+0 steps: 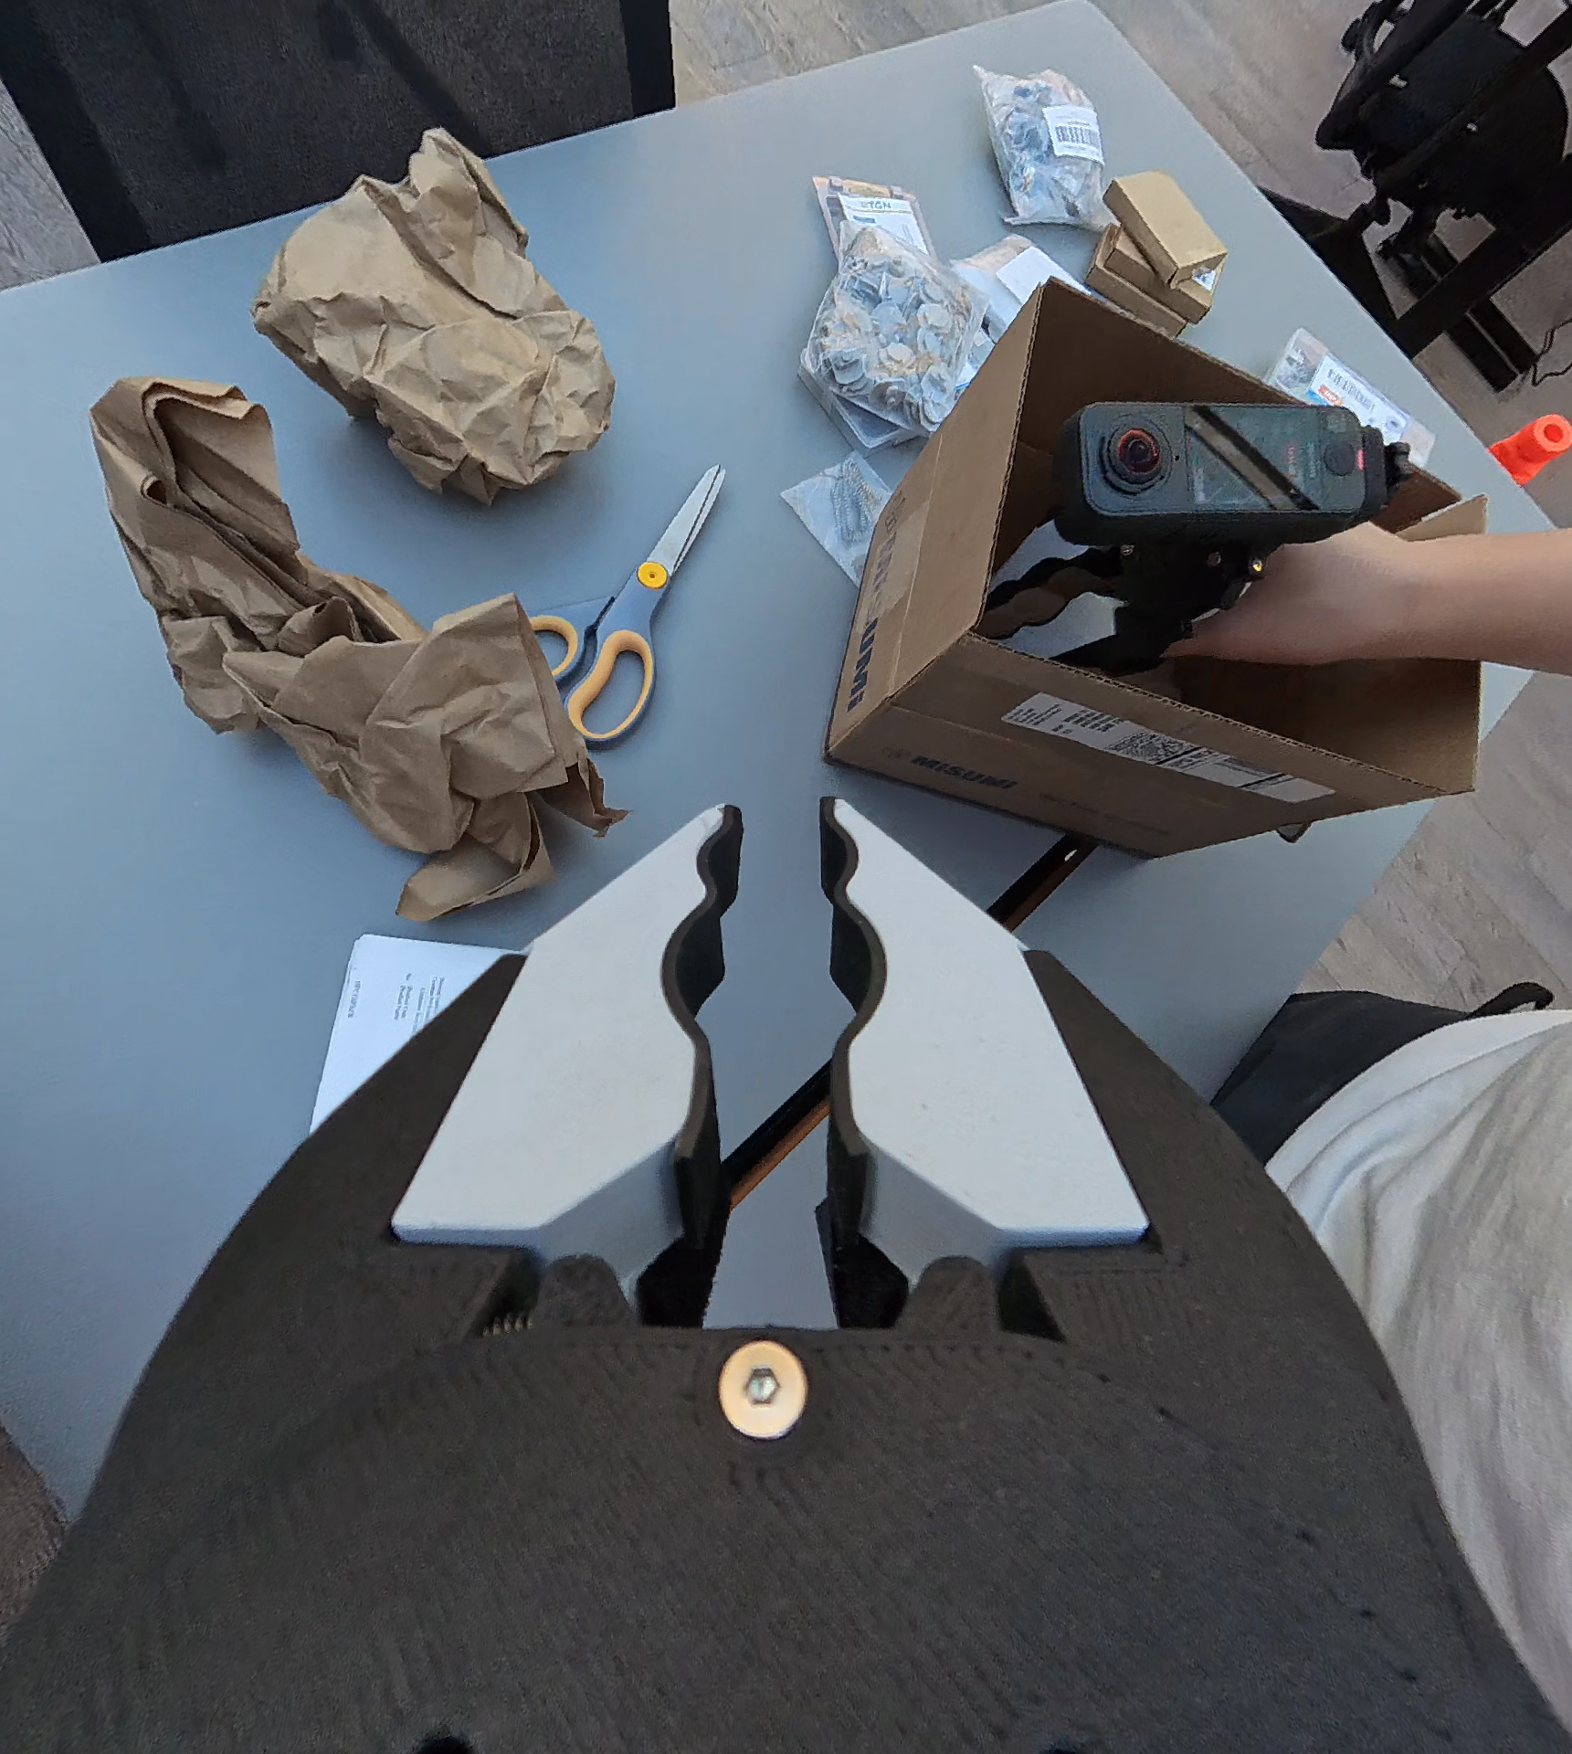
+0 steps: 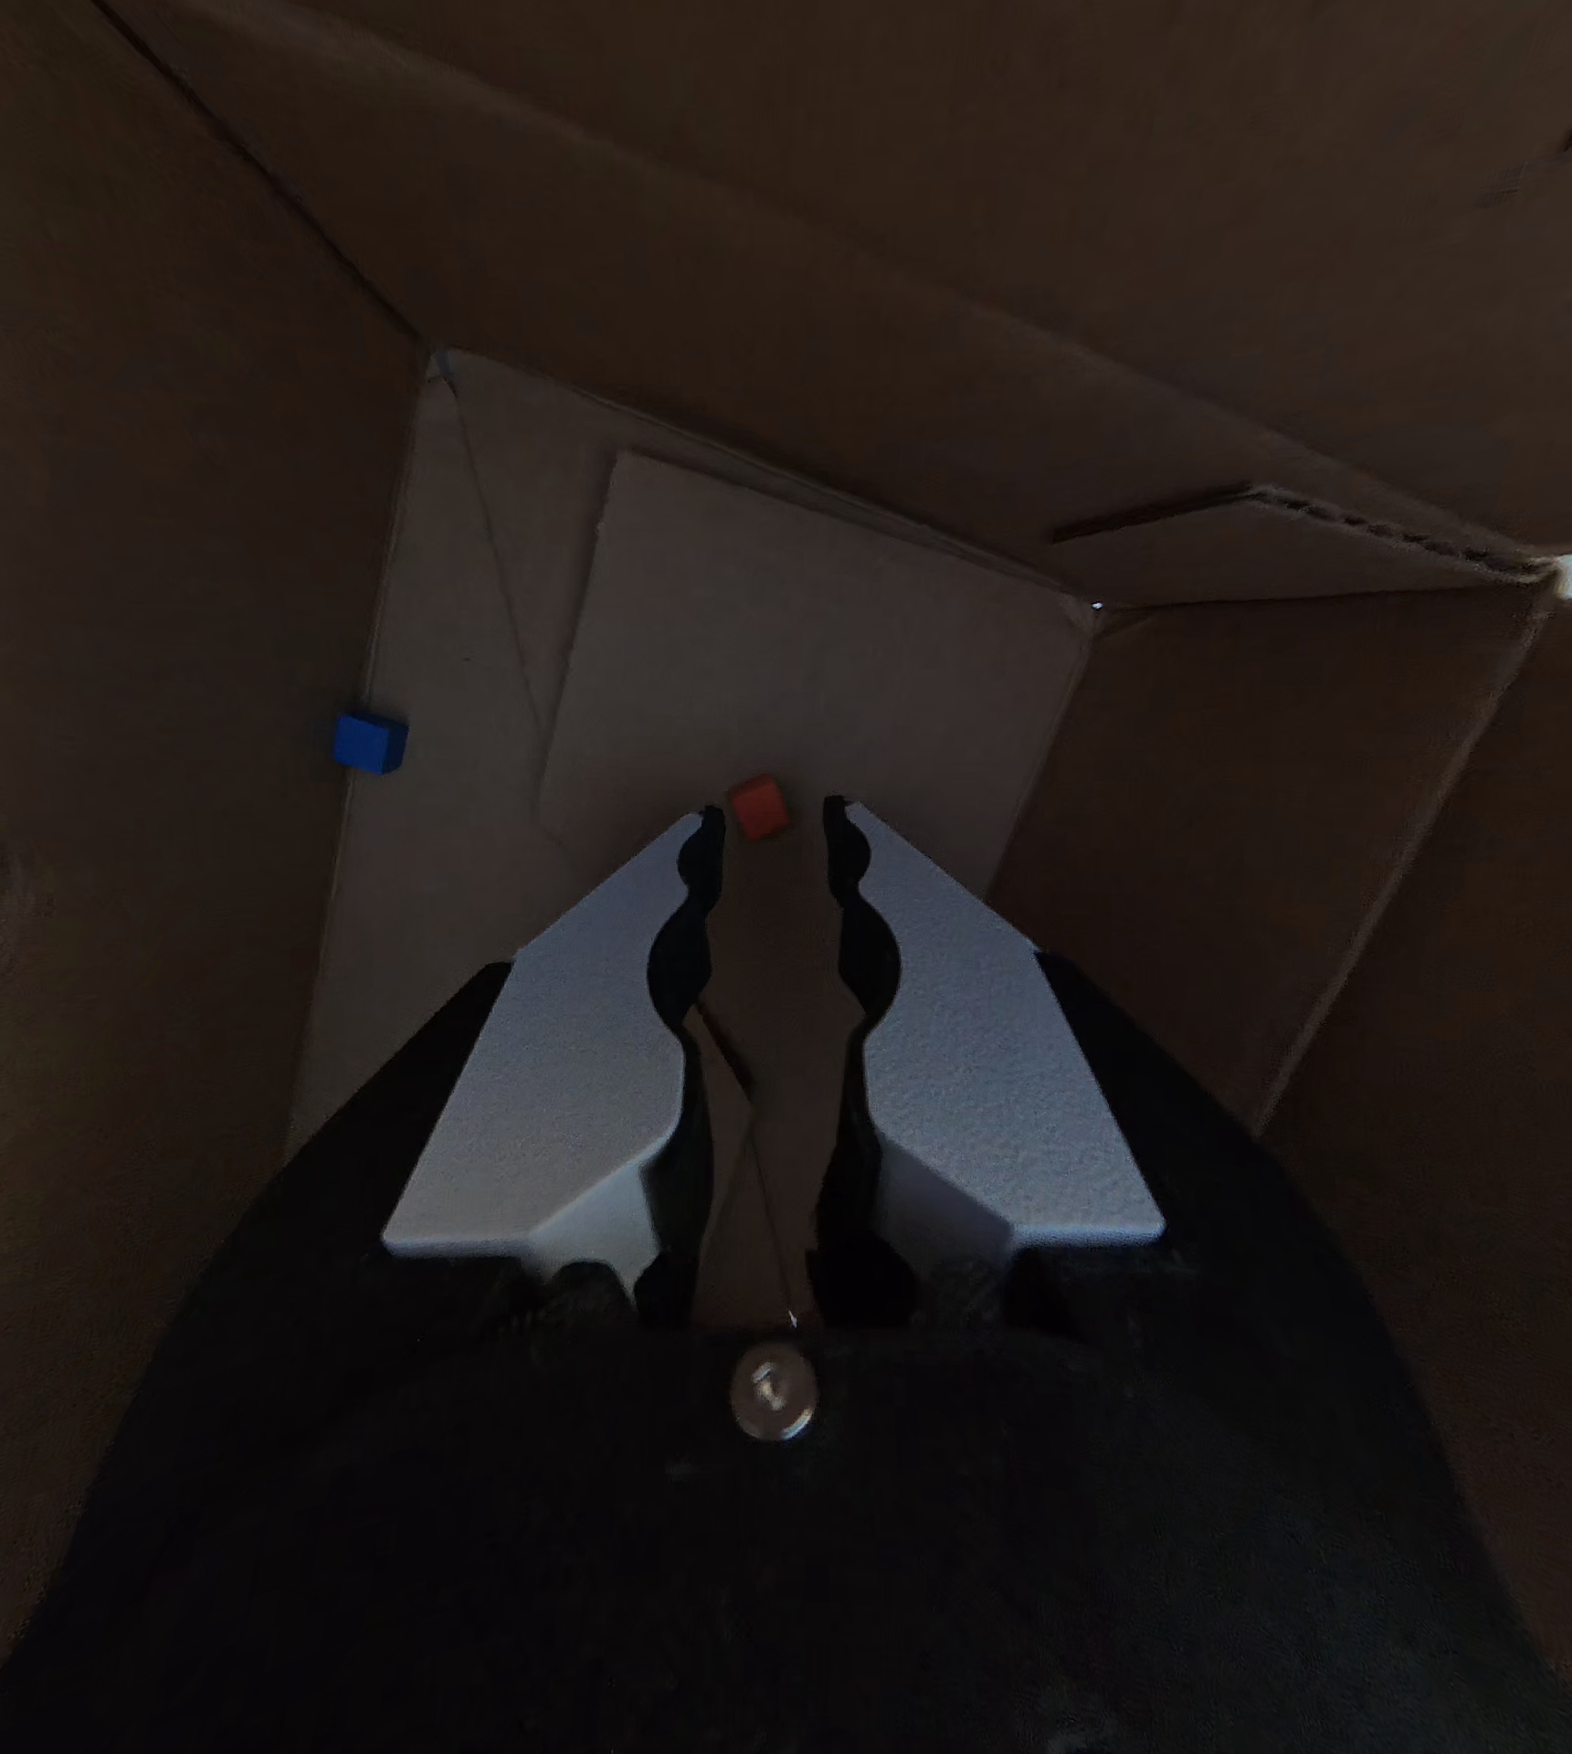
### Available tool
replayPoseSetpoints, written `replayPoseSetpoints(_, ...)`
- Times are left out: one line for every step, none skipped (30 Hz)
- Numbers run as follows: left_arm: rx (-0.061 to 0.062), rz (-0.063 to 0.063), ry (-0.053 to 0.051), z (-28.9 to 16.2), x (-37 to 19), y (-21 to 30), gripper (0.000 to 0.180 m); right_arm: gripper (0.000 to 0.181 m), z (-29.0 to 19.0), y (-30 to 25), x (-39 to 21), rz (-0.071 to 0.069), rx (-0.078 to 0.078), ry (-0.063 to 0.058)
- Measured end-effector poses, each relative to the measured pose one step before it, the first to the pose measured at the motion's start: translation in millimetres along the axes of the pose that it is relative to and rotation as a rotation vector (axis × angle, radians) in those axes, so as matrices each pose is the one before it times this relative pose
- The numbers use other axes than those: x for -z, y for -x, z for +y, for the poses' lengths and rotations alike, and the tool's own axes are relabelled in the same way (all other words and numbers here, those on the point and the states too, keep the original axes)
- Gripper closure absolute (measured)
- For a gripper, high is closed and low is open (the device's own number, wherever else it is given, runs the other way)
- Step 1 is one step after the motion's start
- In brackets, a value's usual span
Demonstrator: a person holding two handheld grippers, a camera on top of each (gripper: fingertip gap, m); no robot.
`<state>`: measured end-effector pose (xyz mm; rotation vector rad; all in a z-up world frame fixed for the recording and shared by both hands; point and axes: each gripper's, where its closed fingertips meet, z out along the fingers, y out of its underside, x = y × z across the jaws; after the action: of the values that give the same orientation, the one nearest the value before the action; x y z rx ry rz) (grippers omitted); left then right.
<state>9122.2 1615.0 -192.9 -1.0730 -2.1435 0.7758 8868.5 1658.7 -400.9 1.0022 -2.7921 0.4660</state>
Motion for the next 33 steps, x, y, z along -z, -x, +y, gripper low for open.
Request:
replayPoseSetpoints(0.0045,-0.0059,0.0039,2.76,1.71,1.74,0.165,0.159,0.54,3.41,-4.25,-0.0249,-0.0135,-0.005)
replayPoseSetpoints(0.0067,-0.0033,0.0015,2.04,1.68,1.17,0.165,0.16,0.35,2.18,-2.93,-0.0144,-0.0143,-0.0069)
replayPoseSetpoints(0.0075,-0.002,0.0001,1.47,1.6,0.85,0.165,0.164,0.13,0.76,-1.63,-0.0037,-0.0049,-0.0086)
replayPoseSetpoints(0.0064,-0.0036,-0.0006,0.85,1.7,0.65,0.165,0.164,0.23,1.07,-1.07,-0.0049,0.0036,-0.0032)
replayPoseSetpoints(0.0038,-0.0044,-0.0015,0.59,1.66,0.27,0.165,0.164,2.2,0.31,-1.36,0.0002,0.0049,0.0134)
replayPoseSetpoints(0.0023,-0.0046,-0.0002,0.48,1.26,-0.04,0.165,0.17,1.83,-1.08,-0.97,0.0087,0.0074,0.0091)
replayPoseSetpoints(0.0013,-0.0044,0.0007,0.29,1.13,-0.38,0.165,0.17,1.28,-0.17,-0.46,0.0016,0.0062,0.0048)
replayPoseSetpoints(0.0006,-0.0034,0.0003,-0.14,0.82,-0.91,0.165,0.17,0.49,0.35,0.1,-0.0043,-0.0036,0.0023)
replayPoseSetpoints(-0.0002,-0.0041,-0.001,-0.47,0.66,-1.26,0.165,0.17,-0.73,1.36,0.44,-0.0114,-0.0076,-0.0053)
replayPoseSetpoints(-0.0016,-0.0037,-0.0006,-0.74,0.4,-1.88,0.165,0.17,-0.22,1.43,0.05,-0.0099,-0.0034,-0.0054)
replayPoseSetpoints(-0.003,-0.0018,0.0,-0.78,0.1,-2.6,0.165,0.167,2.89,0.53,-1.39,-0.0037,0.0018,0.0129)
replayPoseSetpoints(-0.0029,-0.0013,0.0005,-0.75,-0.32,-2.97,0.165,0.166,0.92,-0.42,-0.88,0.0018,0.0002,0.002)
replayPoseSetpoints(-0.0019,-0.0025,0.0015,-0.56,-0.26,-3.09,0.165,0.166,-0.2,0.08,0.07,-0.0044,-0.0069,-0.0036)
replayPoseSetpoints(-0.0022,-0.0036,0.0014,-0.67,-0.19,-3.31,0.165,0.17,0.15,1.63,0.51,-0.0136,-0.0083,0.002)
replayPoseSetpoints(-0.0022,-0.0062,0.0009,-0.53,0.2,-3.29,0.165,0.171,0.59,-1.57,1.91,0.0083,0.0044,0.0001)
replayPoseSetpoints(-0.0013,-0.0078,0.0017,-0.22,0.99,-3.5,0.165,0.171,1.27,-1.88,3.71,0.0123,0.0163,0.0025)
replayPoseSetpoints(-0.0004,-0.0101,-0.0002,0.13,1.98,-3.33,0.165,0.171,0.59,-0.51,6.12,0.0052,0.016,-0.0063)
replayPoseSetpoints(0.0014,-0.0123,-0.0046,0.41,2.98,-3.11,0.166,0.171,-0.78,-0.11,8.44,0.0033,0.0131,-0.0179)
replayPoseSetpoints(0.0049,-0.0124,-0.0067,1.14,4.01,-2.85,0.167,0.171,-1.18,-0.46,10.92,0.006,0.0069,-0.0198)
replayPoseSetpoints(0.0098,-0.0111,-0.008,1.99,5.07,-2.47,0.168,0.172,-2.44,-0.93,12.9,0.0044,-0.0018,-0.0259)
replayPoseSetpoints(0.0154,-0.0097,-0.0105,2.92,6.08,-2.02,0.168,0.172,-3.23,-0.45,13.86,-0.0001,-0.0077,-0.0264)
replayPoseSetpoints(0.0217,-0.0089,-0.0131,3.99,6.74,-1.34,0.168,0.172,-3.73,0.11,14.35,-0.0028,-0.0047,-0.0202)
replayPoseSetpoints(0.0269,-0.0063,-0.0128,5.52,7.29,-0.82,0.167,0.172,-5.87,0.21,14.93,-0.0001,0.0004,-0.0255)
replayPoseSetpoints(0.03,-0.0094,-0.0155,6.58,7.86,0.87,0.165,0.172,-8.51,-0.12,14.92,0.0042,-0.002,-0.0337)
replayPoseSetpoints(0.0319,-0.0105,-0.0171,7.59,8.74,2.0,0.164,0.172,-10.78,1.75,14.41,-0.0026,-0.0059,-0.0342)
replayPoseSetpoints(0.0351,-0.0097,-0.0156,8.53,10.03,3.22,0.163,0.172,-14.93,4.41,13.82,-0.011,-0.0053,-0.0404)
replayPoseSetpoints(0.0346,-0.0158,-0.0181,8.92,11.88,5.22,0.162,0.172,-21.56,7.77,12.97,-0.0163,0.0028,-0.0566)
replayPoseSetpoints(0.0241,-0.0298,-0.021,8.91,13.9,8.66,0.162,0.172,-29.42,12.5,9.74,-0.0273,0.0064,-0.0757)
replayPoseSetpoints(0.0075,-0.0534,-0.0186,9.34,16.73,14.33,0.163,0.172,-36.03,19.05,3.5,-0.0494,0.0033,-0.0835)
replayPoseSetpoints(0.0042,-0.0783,-0.0201,8.89,19.24,21.29,0.165,0.172,-40.56,26.85,-4.69,-0.0766,-0.0004,-0.081)
replayPoseSetpoints(0.0113,-0.0743,-0.0289,6.6,20.06,24.64,0.165,0.172,-43.82,33.22,-13.85,-0.0963,0.0051,-0.0885)
replayPoseSetpoints(0.0204,-0.054,-0.0321,3.49,19.59,25.02,0.165,0.172,-42.79,37.16,-23.68,-0.1154,0.0183,-0.0905)
replayPoseSetpoints(0.0213,-0.034,-0.0294,0.37,18.46,24.34,0.164,0.172,-36.24,35.22,-32.78,-0.1194,0.0202,-0.0619)
